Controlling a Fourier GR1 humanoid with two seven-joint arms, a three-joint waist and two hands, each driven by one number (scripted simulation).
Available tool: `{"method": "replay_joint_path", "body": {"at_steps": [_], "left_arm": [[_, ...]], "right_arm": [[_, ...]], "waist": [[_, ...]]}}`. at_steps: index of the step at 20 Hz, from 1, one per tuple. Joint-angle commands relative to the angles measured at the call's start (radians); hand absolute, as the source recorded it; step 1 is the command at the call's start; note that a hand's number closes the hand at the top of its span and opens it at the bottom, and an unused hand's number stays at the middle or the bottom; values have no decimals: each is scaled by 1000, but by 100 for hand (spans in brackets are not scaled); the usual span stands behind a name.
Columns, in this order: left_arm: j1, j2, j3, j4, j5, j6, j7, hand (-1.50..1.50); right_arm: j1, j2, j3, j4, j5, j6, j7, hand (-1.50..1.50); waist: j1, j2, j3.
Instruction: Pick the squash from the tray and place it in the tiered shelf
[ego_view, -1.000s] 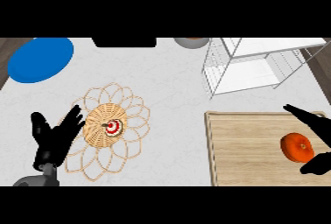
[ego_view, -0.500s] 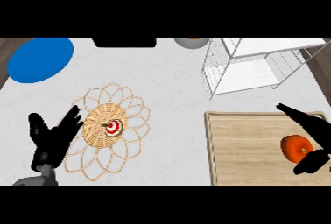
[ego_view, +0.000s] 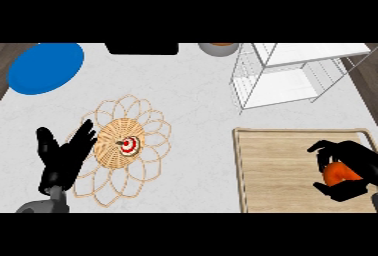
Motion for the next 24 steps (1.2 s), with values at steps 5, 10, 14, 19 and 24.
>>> {"method": "replay_joint_path", "body": {"at_steps": [5, 10, 14, 19, 24], "left_arm": [[-4, 14, 22, -8, 16, -28, 24, 0], [43, -20, 3, 19, -22, -4, -46, 0], [36, -31, -12, 36, -49, 9, -68, 0], [25, -1, 23, -7, -2, -11, 6, 0], [2, -1, 14, -29, -22, 6, 28, 0]], "right_arm": [[85, 4, -46, -253, -83, 59, -40, 150], [81, 263, 55, -473, -99, 121, 296, 150], [25, 413, 104, -632, -99, 147, 522, 150], [77, 440, 85, -939, -117, 145, 633, 150], [-116, 461, -52, -1111, -225, 285, 915, 150]], "waist": [[-9, 5, 9], [-6, 4, 8], [-10, 3, 7], [-20, -2, 8], [-8, 2, 8]]}}
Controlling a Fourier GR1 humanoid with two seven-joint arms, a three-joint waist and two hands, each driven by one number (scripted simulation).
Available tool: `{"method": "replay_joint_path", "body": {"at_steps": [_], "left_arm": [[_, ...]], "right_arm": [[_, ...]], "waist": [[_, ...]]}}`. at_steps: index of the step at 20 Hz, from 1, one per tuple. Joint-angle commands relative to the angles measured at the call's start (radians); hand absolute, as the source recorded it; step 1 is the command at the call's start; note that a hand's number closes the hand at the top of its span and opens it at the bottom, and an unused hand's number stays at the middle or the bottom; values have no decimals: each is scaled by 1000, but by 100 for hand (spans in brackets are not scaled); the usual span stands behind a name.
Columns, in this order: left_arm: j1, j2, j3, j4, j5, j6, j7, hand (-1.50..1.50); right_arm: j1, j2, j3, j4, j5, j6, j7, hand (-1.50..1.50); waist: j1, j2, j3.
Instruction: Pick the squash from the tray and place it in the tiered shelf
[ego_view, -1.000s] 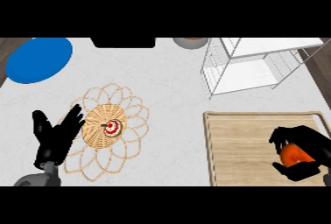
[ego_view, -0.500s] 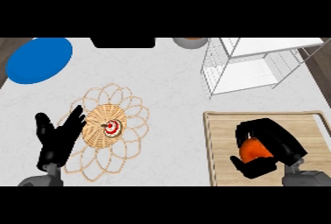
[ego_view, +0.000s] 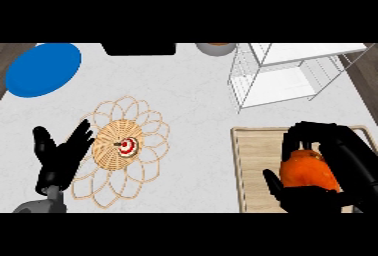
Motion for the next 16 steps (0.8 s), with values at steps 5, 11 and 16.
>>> {"method": "replay_joint_path", "body": {"at_steps": [5, 11, 16], "left_arm": [[45, -3, -13, -53, 8, -27, 10, 0], [8, 18, 19, 1, 22, -54, -12, 0], [31, -21, -11, -6, -24, -10, -27, 0]], "right_arm": [[-333, -39, -259, -128, -222, 181, 373, 150], [-624, -156, -413, 105, -335, 165, 474, 150], [-777, -258, -455, 274, -352, 129, 505, 150]], "waist": [[15, 3, 1], [18, 5, 1], [19, 6, 1]]}}
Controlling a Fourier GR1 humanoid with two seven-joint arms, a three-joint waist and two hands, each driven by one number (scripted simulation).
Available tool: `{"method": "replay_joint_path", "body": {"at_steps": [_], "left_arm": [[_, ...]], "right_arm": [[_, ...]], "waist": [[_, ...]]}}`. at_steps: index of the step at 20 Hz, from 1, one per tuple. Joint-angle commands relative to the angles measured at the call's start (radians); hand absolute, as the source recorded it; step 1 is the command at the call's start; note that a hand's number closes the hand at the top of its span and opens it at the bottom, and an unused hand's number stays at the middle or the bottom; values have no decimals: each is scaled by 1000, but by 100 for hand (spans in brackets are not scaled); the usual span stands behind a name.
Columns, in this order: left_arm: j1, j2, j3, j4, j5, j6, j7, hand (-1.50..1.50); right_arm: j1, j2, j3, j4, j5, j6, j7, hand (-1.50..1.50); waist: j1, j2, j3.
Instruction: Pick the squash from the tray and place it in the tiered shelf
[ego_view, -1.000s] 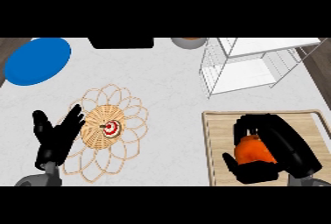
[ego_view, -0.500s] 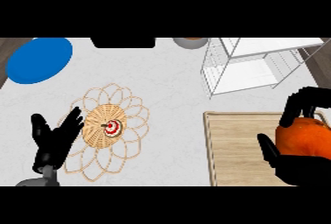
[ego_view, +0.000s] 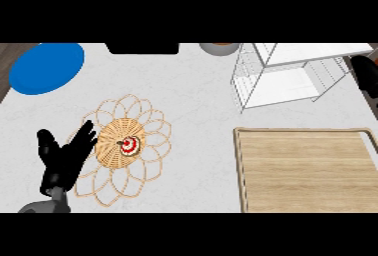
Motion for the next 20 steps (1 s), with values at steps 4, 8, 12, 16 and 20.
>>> {"method": "replay_joint_path", "body": {"at_steps": [4, 8, 12, 16, 20], "left_arm": [[20, -4, -3, -18, 3, -11, 18, 0], [18, -40, -39, -30, -26, 17, 27, 0], [9, -18, -19, -12, -31, 5, 3, 0], [-28, -2, 11, 44, -5, -24, -3, 0], [-51, -11, 6, 54, -22, -3, 13, 0]], "right_arm": [[-195, -158, -60, 332, 7, -63, -87, 150], [-303, -209, 9, 556, 80, -103, -188, 150], [-288, -268, 16, 689, 77, -91, -334, 150], [-287, -233, 97, 780, 154, -179, -446, 150], [-345, -254, 121, 929, 207, -238, -528, 150]], "waist": [[9, 4, 0], [21, 8, -1], [12, 7, 0], [13, 9, 0], [13, 8, 0]]}}
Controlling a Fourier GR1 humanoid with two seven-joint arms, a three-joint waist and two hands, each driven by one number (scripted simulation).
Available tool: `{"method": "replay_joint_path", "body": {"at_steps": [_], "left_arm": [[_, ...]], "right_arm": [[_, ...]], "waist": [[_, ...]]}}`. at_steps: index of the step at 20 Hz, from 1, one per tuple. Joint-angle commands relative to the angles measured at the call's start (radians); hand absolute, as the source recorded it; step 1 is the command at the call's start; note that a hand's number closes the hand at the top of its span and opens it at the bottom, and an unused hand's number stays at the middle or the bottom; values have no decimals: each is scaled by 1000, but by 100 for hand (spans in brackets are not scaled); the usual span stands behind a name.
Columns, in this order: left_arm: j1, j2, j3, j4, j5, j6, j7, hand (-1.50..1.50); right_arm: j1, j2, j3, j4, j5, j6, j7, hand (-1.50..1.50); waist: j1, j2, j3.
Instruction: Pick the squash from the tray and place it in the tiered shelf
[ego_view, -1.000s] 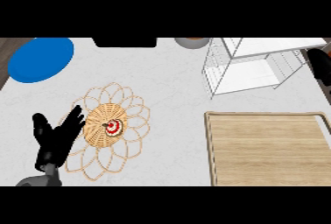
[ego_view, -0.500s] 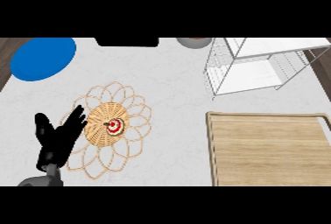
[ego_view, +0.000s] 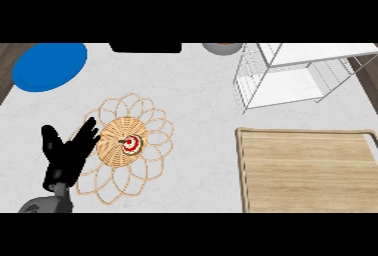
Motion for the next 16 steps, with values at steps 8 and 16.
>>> {"method": "replay_joint_path", "body": {"at_steps": [8, 16], "left_arm": [[28, -35, -34, -33, -30, 18, 14, 0], [14, -19, -6, 20, -17, -9, -17, 0]], "right_arm": [[-50, -10, 47, 333, 118, -196, -254, 150], [-144, 11, 43, 502, 130, -258, -361, 150]], "waist": [[1, -1, -1], [1, 0, -1]]}}
